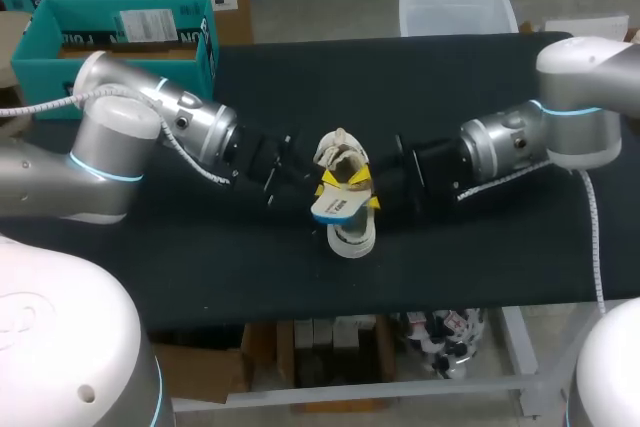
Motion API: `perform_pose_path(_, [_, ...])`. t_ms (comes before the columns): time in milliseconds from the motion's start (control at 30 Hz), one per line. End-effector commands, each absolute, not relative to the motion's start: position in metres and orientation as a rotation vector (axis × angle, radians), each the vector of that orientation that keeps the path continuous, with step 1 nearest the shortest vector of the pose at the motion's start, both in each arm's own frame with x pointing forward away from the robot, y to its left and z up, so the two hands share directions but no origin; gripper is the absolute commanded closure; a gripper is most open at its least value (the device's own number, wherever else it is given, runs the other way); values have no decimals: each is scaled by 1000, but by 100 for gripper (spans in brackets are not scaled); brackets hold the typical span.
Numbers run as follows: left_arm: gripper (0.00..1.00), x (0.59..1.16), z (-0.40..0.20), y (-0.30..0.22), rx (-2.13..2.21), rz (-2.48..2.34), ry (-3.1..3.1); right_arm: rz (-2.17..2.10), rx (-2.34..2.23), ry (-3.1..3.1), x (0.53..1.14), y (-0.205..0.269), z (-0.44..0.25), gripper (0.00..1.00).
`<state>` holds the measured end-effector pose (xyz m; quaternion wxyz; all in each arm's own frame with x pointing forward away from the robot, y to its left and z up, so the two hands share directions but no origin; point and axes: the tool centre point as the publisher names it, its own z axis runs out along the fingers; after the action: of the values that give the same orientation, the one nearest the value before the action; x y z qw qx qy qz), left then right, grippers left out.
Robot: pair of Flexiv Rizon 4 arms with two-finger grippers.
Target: Open the shoe tongue, take the insole out of the shoe, put the insole back into the shoe, and pack the shoe into the shoebox
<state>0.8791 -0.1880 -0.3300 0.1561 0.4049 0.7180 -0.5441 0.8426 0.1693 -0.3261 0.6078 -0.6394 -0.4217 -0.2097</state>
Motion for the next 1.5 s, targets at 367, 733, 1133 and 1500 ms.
perform_pose_path(367, [100,876,-332,-186,1139,-1563,2046,-487,-1533,-1005,823,175,-311,67])
perform_pose_path(733, [100,876,-329,-185,1126,-1533,2057,-523,-1584,-1002,814,167,-314,100])
perform_pose_path(1133, [63,854,-317,-182,1163,-1499,2002,-571,-1631,-1002,816,165,-318,100])
perform_pose_path(1500, [100,854,-321,-188,1199,-1498,1995,-565,-1606,-999,826,170,-326,100])
